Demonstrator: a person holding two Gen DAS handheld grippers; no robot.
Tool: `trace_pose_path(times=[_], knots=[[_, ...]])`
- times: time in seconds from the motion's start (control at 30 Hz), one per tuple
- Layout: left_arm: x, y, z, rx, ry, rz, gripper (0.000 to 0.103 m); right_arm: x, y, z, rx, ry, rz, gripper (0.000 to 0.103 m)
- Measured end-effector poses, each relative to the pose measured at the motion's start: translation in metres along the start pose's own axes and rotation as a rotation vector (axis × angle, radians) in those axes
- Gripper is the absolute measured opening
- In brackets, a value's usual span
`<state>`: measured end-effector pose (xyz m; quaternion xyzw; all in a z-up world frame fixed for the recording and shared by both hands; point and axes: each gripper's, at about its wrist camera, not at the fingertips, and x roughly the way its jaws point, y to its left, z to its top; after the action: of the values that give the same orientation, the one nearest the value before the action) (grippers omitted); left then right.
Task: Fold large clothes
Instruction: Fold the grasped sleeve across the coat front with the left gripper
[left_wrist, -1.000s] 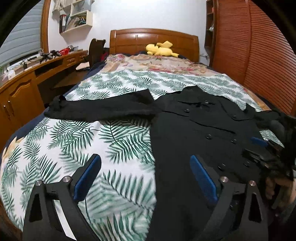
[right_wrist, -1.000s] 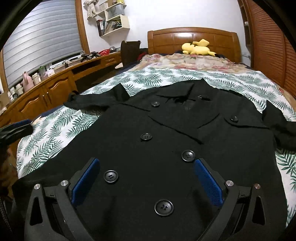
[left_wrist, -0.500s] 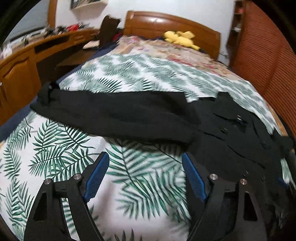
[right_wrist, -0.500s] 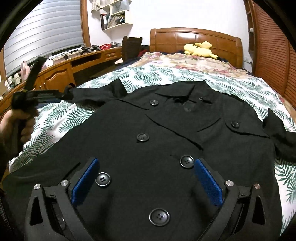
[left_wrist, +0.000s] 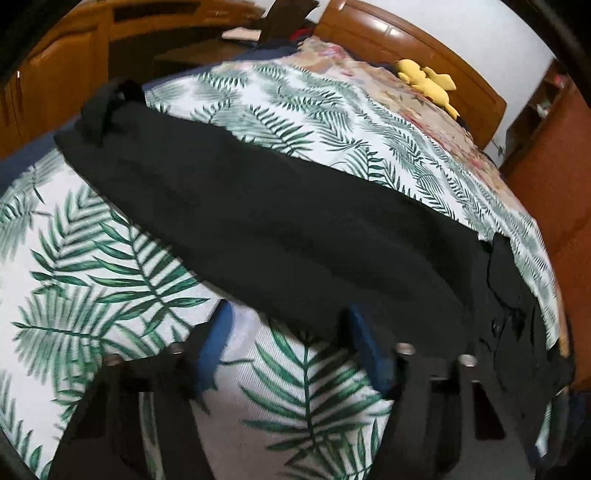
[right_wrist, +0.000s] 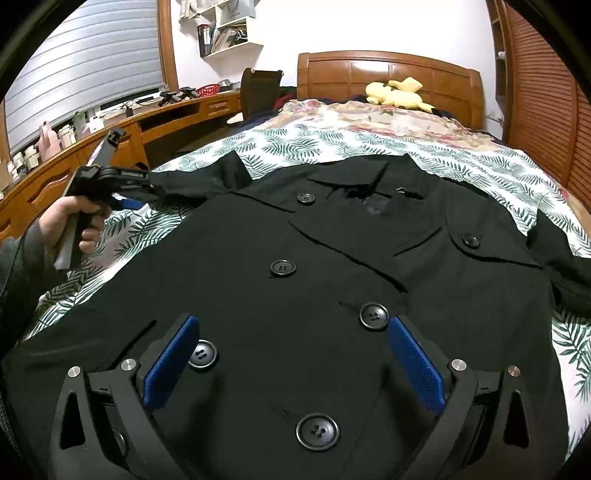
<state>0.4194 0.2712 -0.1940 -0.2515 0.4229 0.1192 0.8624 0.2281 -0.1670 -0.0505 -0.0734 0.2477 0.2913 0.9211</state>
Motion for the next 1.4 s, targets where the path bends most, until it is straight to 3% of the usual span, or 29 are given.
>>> trace_pose_path(times=[0.1,0.17,0.27,0.47,0.57,0.63,0.73,0.93,1.03,1.17,1.2,1.27,1.33,1.4], knots=[[0.009,0.003,0.006,-0.027,0.009,0.011,0.039,0.0,-0.001,0.0,0.002,-0.002,0.001,0.101],[0.009,0.004,0.009,-0.043,0.009,0.022,0.018,-0.001,-0.001,0.0,0.001,-0.005,0.001,0.101],[0.006,0.001,0.012,-0.026,0.004,0.026,0.005,-0.002,-0.001,-0.001,0.001,-0.01,0.0,0.101],[-0.034,-0.034,0.011,0.119,-0.082,0.062,0.003,-0.004,-0.004,-0.002,0.009,-0.021,0.004,0.101],[-0.062,-0.067,0.002,0.219,-0.119,0.044,0.002,-0.006,-0.002,-0.003,0.004,-0.028,-0.004,0.101],[-0.085,-0.092,-0.013,0.284,-0.142,-0.005,0.002,-0.009,-0.001,-0.003,-0.008,-0.035,-0.017,0.101],[-0.109,-0.124,-0.04,0.381,-0.139,-0.056,0.003,-0.013,0.003,-0.004,-0.031,-0.043,-0.035,0.101],[-0.13,-0.149,-0.065,0.495,-0.149,-0.035,0.003,-0.017,0.001,-0.004,-0.039,-0.046,-0.038,0.101],[-0.133,-0.144,-0.065,0.493,-0.14,-0.035,0.009,-0.019,0.0,-0.005,-0.04,-0.048,-0.038,0.101],[-0.14,-0.134,-0.066,0.465,-0.152,-0.037,0.043,-0.021,0.002,-0.006,-0.044,-0.046,-0.038,0.101],[-0.144,-0.13,-0.066,0.46,-0.158,-0.042,0.047,-0.02,0.003,-0.006,-0.046,-0.045,-0.038,0.101],[-0.149,-0.121,-0.068,0.454,-0.171,-0.041,0.07,-0.02,0.003,-0.006,-0.05,-0.044,-0.039,0.101],[-0.15,-0.111,-0.066,0.445,-0.2,-0.013,0.077,-0.02,0.003,-0.006,-0.053,-0.043,-0.04,0.101],[-0.146,-0.101,-0.062,0.438,-0.206,0.018,0.077,-0.019,0.003,-0.006,-0.056,-0.042,-0.044,0.101]])
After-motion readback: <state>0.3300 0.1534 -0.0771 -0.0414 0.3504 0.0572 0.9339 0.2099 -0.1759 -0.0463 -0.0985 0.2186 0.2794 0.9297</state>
